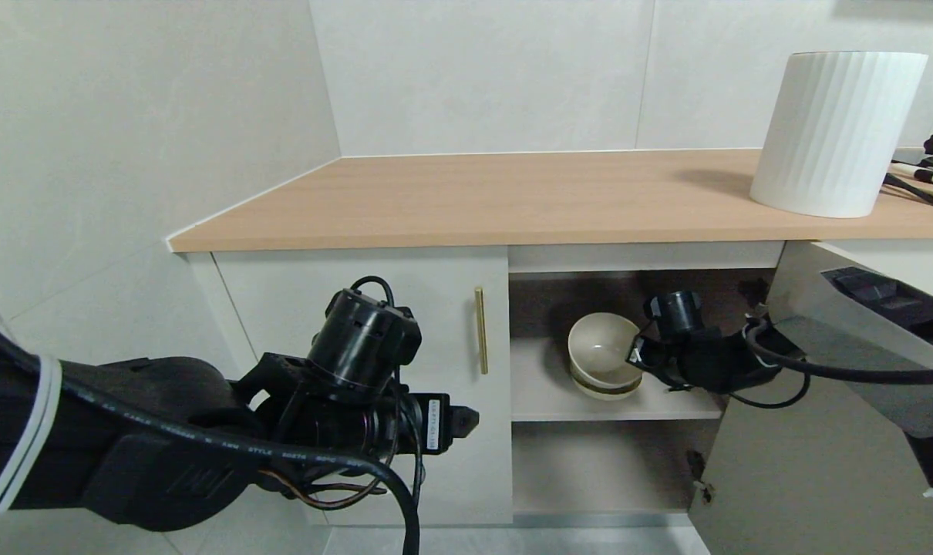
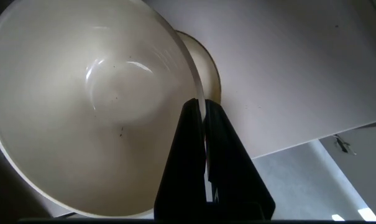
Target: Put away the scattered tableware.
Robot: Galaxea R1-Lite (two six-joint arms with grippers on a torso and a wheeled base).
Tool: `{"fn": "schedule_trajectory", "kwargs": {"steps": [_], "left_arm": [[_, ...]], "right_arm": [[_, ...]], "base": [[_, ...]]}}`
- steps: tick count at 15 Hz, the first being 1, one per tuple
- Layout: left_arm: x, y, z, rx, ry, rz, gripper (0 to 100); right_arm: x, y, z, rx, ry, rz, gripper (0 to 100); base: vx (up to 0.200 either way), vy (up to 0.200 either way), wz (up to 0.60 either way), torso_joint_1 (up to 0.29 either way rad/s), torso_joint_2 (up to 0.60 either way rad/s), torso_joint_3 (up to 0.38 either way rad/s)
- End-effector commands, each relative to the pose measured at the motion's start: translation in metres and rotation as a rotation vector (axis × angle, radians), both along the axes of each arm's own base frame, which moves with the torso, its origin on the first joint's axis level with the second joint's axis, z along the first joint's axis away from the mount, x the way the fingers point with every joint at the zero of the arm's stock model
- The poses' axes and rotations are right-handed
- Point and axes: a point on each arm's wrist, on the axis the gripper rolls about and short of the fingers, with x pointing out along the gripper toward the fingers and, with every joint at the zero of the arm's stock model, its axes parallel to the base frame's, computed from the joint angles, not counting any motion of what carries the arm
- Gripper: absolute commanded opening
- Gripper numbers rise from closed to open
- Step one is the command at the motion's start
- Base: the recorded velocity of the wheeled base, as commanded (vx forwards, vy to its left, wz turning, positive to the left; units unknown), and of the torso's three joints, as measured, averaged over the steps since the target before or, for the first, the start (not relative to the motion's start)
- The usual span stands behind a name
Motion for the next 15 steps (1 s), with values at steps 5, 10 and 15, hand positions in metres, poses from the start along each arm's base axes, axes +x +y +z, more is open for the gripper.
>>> {"fn": "schedule_trajectory", "kwargs": {"steps": [5, 10, 15], "left_arm": [[0.0004, -0.0003, -0.0010, 0.002, 0.002, 0.001, 100], [0.0004, -0.0003, -0.0010, 0.002, 0.002, 0.001, 100], [0.0005, -0.0004, -0.0009, 0.001, 0.001, 0.001, 100]], "right_arm": [[0.0046, -0.0035, -0.0101, -0.005, 0.012, -0.010, 0], [0.0048, -0.0035, -0.0113, -0.008, 0.015, -0.009, 0], [0.0043, -0.0036, -0.0113, -0.008, 0.017, -0.007, 100]], "base": [[0.000, 0.000, 0.00, 0.000, 0.00, 0.000], [0.000, 0.000, 0.00, 0.000, 0.00, 0.000], [0.000, 0.000, 0.00, 0.000, 0.00, 0.000]]}}
